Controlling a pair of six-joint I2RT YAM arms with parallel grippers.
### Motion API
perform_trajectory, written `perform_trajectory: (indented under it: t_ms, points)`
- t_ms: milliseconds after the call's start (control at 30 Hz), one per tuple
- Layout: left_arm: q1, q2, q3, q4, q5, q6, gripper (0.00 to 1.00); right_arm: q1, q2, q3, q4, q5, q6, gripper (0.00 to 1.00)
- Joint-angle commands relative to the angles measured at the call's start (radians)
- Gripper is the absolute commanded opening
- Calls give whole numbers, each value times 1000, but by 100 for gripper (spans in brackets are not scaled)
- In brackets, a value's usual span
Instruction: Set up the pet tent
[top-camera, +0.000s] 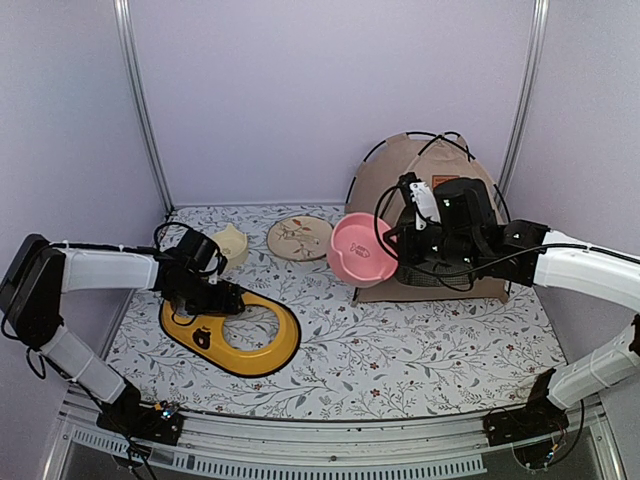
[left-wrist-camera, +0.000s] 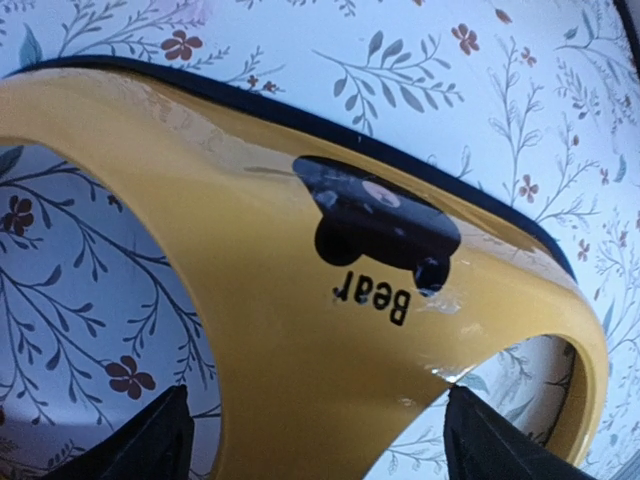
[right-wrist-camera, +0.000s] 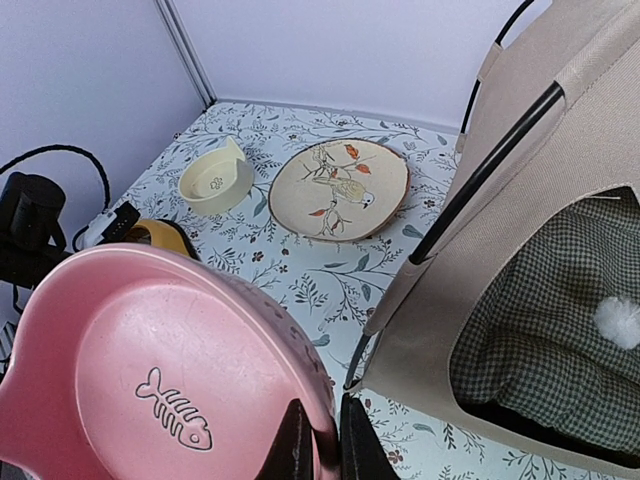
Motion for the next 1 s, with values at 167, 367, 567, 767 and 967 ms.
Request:
perform_trajectory:
  t_ms: [167,367,567,767,967]
  points:
    - [-37,87,53,-35,-6,27,73,-14,-63,-7,122,3,20,0]
    - [-37,105,64,-6,53,-44,62,-17,-73,-11,122,3,21,0]
    - [-52,93,52,48,95,-144,53,-19,-68,-7,127,-4,18,0]
    - [-97,88,45,109,102,-236,51,-22,-45,0,131,-18,14,0]
    - [-135,109,62,152,98,-271,51,-23,2,22,122,-63,18,0]
